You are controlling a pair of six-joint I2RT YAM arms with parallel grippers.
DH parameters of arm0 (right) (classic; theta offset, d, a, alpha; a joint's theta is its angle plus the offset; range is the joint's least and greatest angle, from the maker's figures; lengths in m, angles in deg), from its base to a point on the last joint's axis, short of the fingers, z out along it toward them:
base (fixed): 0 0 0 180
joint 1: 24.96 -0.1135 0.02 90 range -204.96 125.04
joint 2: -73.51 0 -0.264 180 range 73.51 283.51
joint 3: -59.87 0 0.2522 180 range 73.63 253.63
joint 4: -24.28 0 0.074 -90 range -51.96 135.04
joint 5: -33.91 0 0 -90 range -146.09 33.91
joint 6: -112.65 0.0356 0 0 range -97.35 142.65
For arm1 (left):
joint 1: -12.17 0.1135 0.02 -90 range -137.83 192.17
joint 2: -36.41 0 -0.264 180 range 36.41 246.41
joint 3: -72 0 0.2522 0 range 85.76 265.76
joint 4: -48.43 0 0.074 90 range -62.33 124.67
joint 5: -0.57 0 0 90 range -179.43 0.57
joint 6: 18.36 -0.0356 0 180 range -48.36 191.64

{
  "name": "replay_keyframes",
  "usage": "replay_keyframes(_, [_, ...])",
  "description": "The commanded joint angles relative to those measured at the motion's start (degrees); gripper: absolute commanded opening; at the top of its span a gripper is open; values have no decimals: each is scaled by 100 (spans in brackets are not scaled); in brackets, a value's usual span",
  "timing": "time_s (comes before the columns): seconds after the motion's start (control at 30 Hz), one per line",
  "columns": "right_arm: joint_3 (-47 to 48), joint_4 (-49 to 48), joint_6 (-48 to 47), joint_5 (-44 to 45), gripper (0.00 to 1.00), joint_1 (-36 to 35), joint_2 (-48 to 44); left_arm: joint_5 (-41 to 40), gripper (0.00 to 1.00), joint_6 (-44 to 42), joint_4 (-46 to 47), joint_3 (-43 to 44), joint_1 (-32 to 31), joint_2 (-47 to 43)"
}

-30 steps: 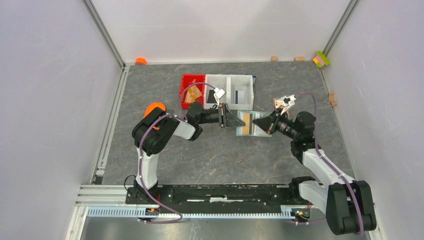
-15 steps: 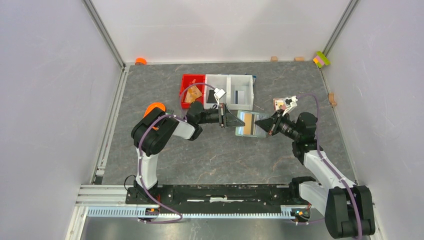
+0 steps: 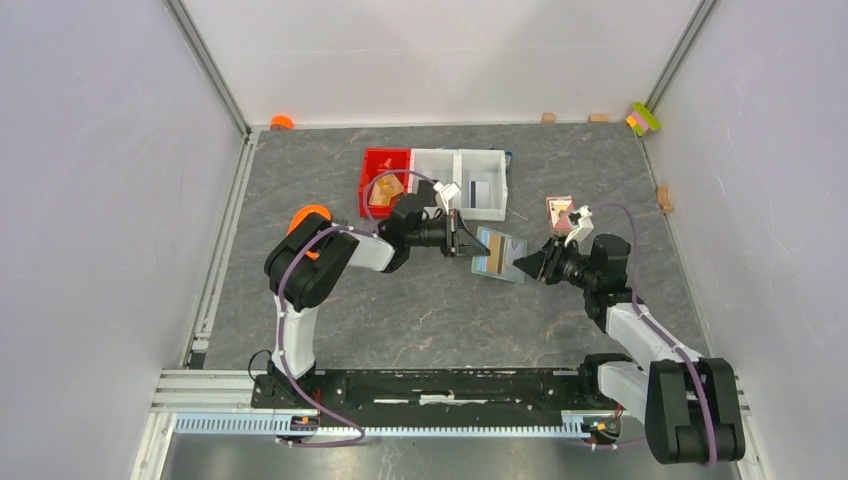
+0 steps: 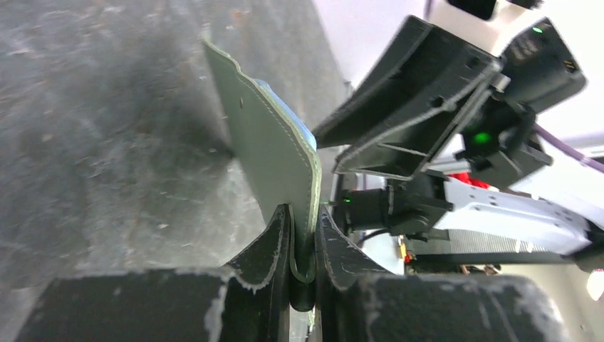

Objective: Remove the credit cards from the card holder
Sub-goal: Remove the credit card from the card holder.

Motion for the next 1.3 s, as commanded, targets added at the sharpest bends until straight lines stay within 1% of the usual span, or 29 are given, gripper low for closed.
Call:
replay_keyframes(0.0, [-139, 276, -360, 151, 38, 20, 124, -459, 2, -1040, -1692, 350, -9, 133])
replay_keyframes(0.07, [-319, 168, -300, 159, 42, 20, 149, -586, 2, -1203, -2089, 396, -40, 170])
replay_keyframes(0.23, [-832, -741, 251, -117, 44, -2, 368, -605, 2, -1319, -3003, 621, -203, 310])
replay_keyframes(0.3, [-900, -851, 342, -161, 43, -38, 482, -742, 2, -1438, -3440, 674, -289, 274])
replay_keyframes(0.43, [-914, -843, 269, -142, 37, -149, 653, -1130, 2, -1620, -4140, 674, -468, 52])
replay_keyframes(0.53, [-806, -485, -6, 35, 26, -154, 696, -1330, 2, -1765, -4616, 726, -577, -151])
replay_keyframes(0.6, [-784, -368, -124, 154, 24, -162, 730, -1461, 3, -1836, -4879, 761, -648, -266])
replay_keyframes(0.73, [-814, -171, -282, 404, 16, -197, 903, -1577, 10, -1796, -5049, 806, -760, -386])
replay_keyframes(0.77, [-821, -145, -343, 444, 15, -205, 940, -1586, 14, -1767, -5047, 828, -778, -395])
replay_keyframes(0.87, [-898, -132, -428, 582, 12, -220, 1001, -1512, 31, -1685, -4973, 969, -834, -380])
replay_keyframes(0.93, [-924, -142, -461, 595, 10, -221, 1026, -1468, 35, -1634, -4961, 1071, -860, -337])
replay_keyframes(0.97, [-946, -153, -466, 584, 10, -223, 1026, -1454, 35, -1611, -4961, 1112, -869, -318])
replay_keyframes(1.0, [-966, -176, -461, 568, 10, -223, 1021, -1475, 34, -1593, -4949, 1124, -871, -311])
replay_keyframes(1.03, [-978, -199, -445, 566, 10, -222, 1017, -1509, 29, -1568, -4916, 1117, -879, -318])
replay_keyframes(1.13, [-997, -242, -436, 494, 10, -224, 970, -1567, 11, -1559, -4851, 1065, -875, -369])
replay_keyframes(1.2, [-1005, -281, -411, 383, 12, -226, 881, -1540, 3, -1518, -4649, 944, -871, -442])
replay_keyframes(1.27, [-1034, -339, -367, 224, 20, -212, 742, -1394, 2, -1353, -4250, 720, -855, -540])
